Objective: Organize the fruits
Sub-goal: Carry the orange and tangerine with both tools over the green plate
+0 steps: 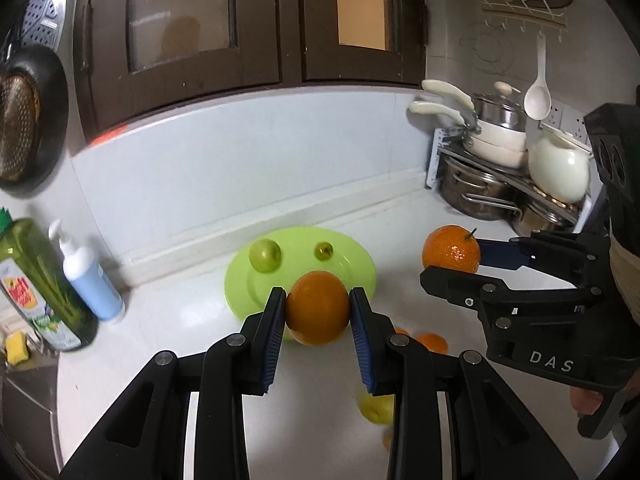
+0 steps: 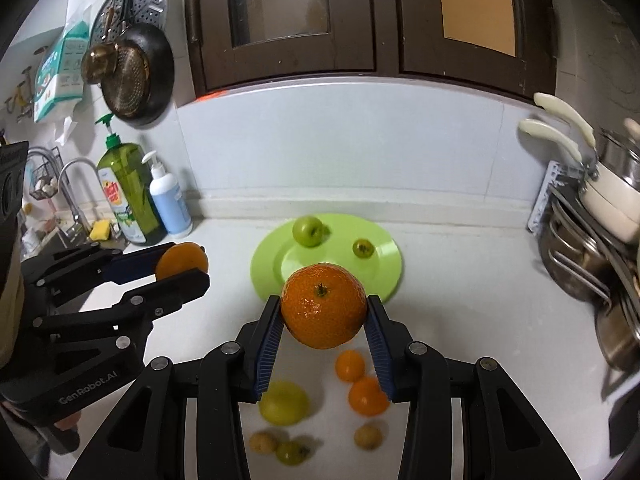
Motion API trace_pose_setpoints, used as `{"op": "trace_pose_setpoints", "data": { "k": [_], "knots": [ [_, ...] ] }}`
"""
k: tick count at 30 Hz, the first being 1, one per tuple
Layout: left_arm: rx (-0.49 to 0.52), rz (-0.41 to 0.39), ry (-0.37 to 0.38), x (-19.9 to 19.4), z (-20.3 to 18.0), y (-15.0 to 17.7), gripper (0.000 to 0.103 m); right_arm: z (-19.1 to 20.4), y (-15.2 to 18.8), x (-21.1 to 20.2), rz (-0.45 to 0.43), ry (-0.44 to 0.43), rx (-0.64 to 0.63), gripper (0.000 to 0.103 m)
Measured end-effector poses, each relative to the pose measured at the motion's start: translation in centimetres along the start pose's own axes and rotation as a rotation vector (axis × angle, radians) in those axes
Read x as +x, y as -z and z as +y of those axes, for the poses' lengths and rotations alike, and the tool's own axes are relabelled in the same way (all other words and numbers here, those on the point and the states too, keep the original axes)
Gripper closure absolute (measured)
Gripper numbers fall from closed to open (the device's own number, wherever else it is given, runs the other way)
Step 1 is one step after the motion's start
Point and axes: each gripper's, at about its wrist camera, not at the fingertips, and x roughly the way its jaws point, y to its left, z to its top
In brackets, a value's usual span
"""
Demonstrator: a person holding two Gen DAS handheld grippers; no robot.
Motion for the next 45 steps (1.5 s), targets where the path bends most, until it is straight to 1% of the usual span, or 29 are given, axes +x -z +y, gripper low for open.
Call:
{"op": "trace_pose_setpoints", "data": {
  "k": [5,8,11,13,15,19,24,30,37,41,45],
  "knots": [
    [0.014,-0.010,-0.026,1.4,0.8,-2.0,0.071,-1.0,-2.8,2.1,0.009,-0.007,-0.005,0.061],
    [0.005,-0.011,-0.030,2.6,1.8,-3.2,0.071,-1.6,-4.1,3.4,0.023,-0.011,-0.001,0.061],
    [-0.004,0.000,-0.038,4.0,2.8,-4.0,0.071,-2.0,-5.3,5.2,0.042,-0.022,0.006,0.061],
    [-0.006,0.018,-0.048,5.3,3.5,-4.4,0.071,-2.3,-5.9,6.5,0.061,-0.032,0.014,0.061],
    [-0.017,0.038,-0.043,6.6,4.2,-4.6,0.071,-2.6,-6.2,8.0,0.085,-0.038,0.027,0.061],
    [-0.035,0.093,-0.043,9.4,5.5,-4.5,0.071,-3.0,-6.5,10.9,0.128,-0.037,0.037,0.061],
    [-0.027,0.153,-0.057,12.9,6.4,-4.0,0.071,-3.6,-6.4,14.5,0.191,-0.037,0.042,0.061],
    [-0.034,0.229,-0.041,16.6,7.0,-3.0,0.071,-4.6,-5.5,18.5,0.272,-0.035,0.056,0.061],
    [-0.052,0.306,-0.023,20.1,7.4,-2.1,0.071,-5.5,-4.4,21.2,0.327,-0.025,0.069,0.061],
    [-0.046,0.336,-0.018,21.2,7.5,-1.7,0.070,-5.8,-4.2,22.1,0.352,-0.025,0.074,0.061],
    [-0.050,0.348,-0.017,21.8,7.7,-1.6,0.070,-6.0,-3.9,22.7,0.368,-0.026,0.083,0.061]
  ]
}}
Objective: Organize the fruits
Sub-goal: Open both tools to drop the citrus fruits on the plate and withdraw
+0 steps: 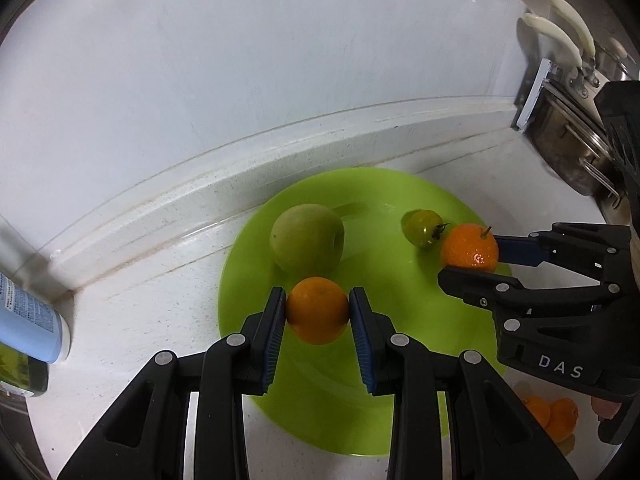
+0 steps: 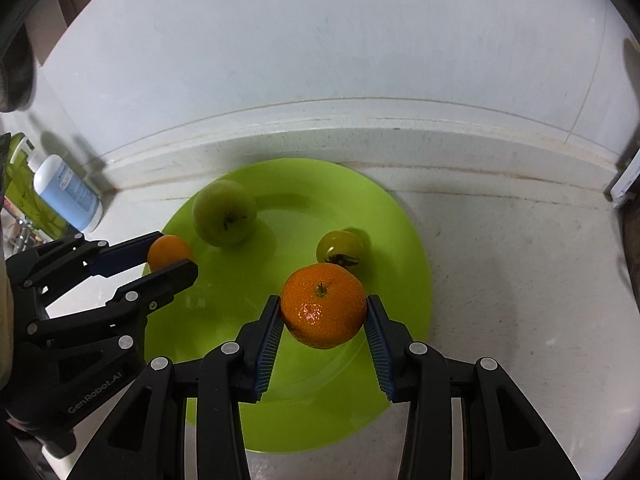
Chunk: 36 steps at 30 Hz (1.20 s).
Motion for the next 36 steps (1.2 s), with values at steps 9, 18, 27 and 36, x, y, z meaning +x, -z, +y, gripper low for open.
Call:
{"op": "trace_pose_setpoints", "data": {
  "k": [9,18,27,36],
  "knots": [
    [-0.013,-0.019,-0.013,-0.8,0.3,0.0,0.062,0.3,-0.1,0.0,-0.005,0.004,-0.004,0.059],
    [-0.046,-0.193,-0.163,-7.4,-0.7,2.2,0.026,1.2,2.1,-5.6,-0.157,0.095,-0.031,0.043],
    [-0.094,-0.332,-0.142,-14.3,-1.6,5.1,0.018,1.0,6.0,-12.9,-0.357,0.191,0.046,0.023],
    [-0.073,-0.409,-0.105,-20.0,-4.5,8.8,0.009,2.3,10.1,-18.3,-0.426,0.199,0.031,0.022]
  ]
}}
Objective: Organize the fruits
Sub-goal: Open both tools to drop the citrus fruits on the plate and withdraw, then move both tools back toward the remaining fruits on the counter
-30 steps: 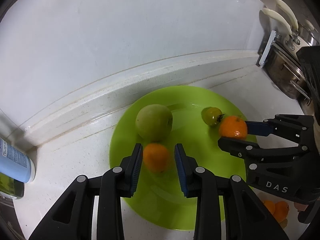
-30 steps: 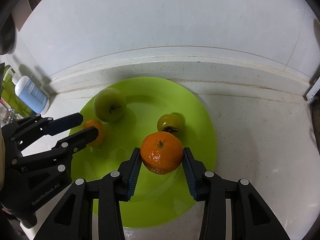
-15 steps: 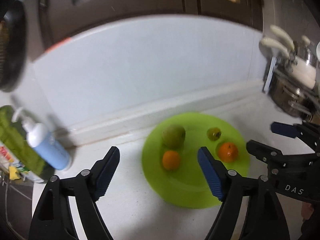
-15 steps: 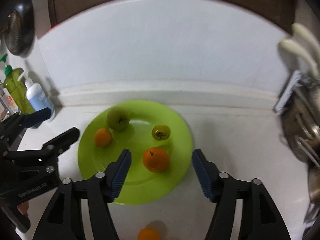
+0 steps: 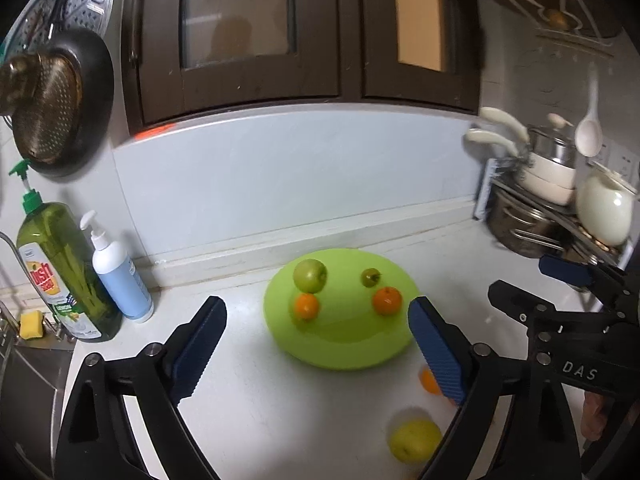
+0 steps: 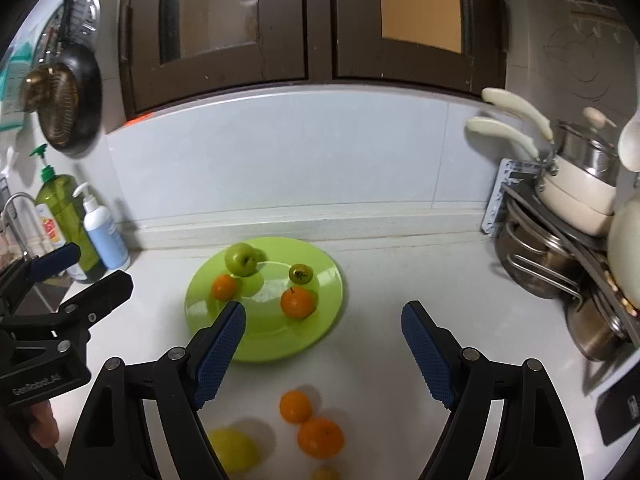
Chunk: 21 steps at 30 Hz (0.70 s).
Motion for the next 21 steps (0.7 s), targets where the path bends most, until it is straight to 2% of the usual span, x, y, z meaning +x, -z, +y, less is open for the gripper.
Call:
{"op": "trace_pose_setpoints", "data": {
  "k": [8,16,21],
  "knots": [
    [0.079,-0.034,-0.002,-4.0,-2.4,2.6,0.006,-0.5,3.0,-4.6,-0.007,0.014,-0.029,0.022],
    [0.141,0.007,0.027,-5.1,-4.0,6.1,0.006,-0.6,6.4,-6.0,0.034,0.011,-0.054,0.022],
    [0.161,0.072,0.051,-4.4,-4.5,8.5,0.007,-0.3,8.5,-5.5,0.081,-0.005,-0.071,0.022]
  ]
}}
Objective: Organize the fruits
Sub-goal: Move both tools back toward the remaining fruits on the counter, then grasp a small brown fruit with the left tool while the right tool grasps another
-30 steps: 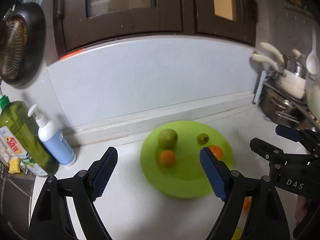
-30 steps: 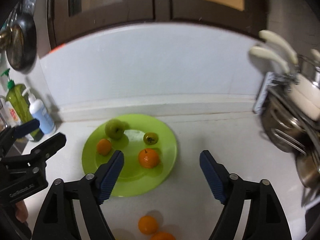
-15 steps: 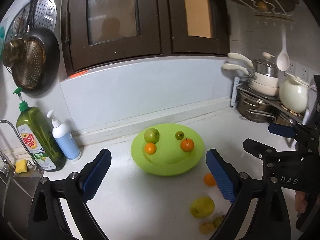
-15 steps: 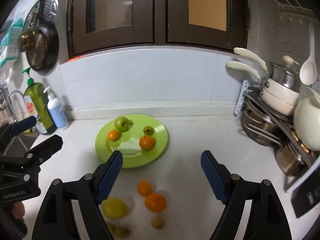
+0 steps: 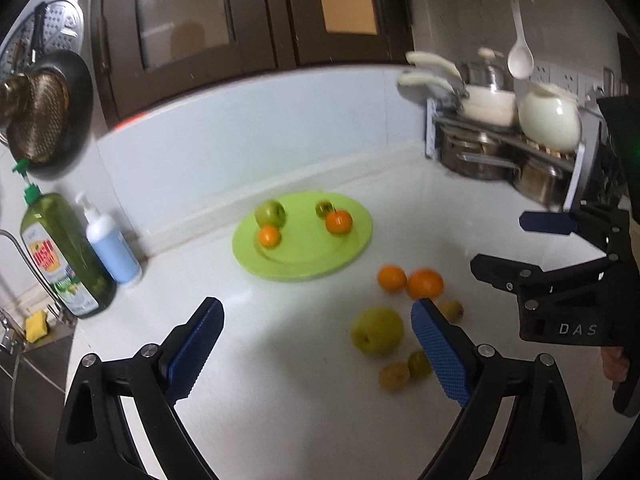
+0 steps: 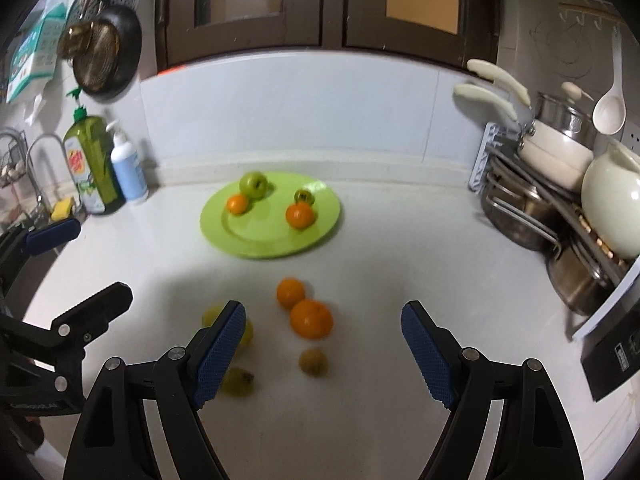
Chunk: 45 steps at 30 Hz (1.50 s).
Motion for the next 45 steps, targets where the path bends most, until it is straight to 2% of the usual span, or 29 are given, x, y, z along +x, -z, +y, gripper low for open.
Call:
{"op": "trace_pose_setpoints", "data": {
  "k": [5,14,22,36,45],
  "knots": [
    [0.037,0.055,-0.010,1.3,-1.0,2.1,0.015,0.5,2.0,1.1,0.046,-0.006,-0.031,0.023],
    [0.095,0.121,0.042,3.0,-2.6,4.1,0.029,0.3,4.5,2.9,0.099,0.000,-0.028,0.023],
    [0.103,0.200,0.131,5.2,-3.6,4.9,0.048,-0.6,5.6,4.9,0.149,-0.028,0.007,0.041],
    [0.066,0.242,0.202,7.4,-4.0,4.7,0.062,-0.7,5.3,7.2,0.176,-0.089,0.022,0.057],
    [0.046,0.259,0.232,8.3,-4.3,4.3,0.070,-0.6,4.9,8.3,0.186,-0.105,0.024,0.062]
  ]
}}
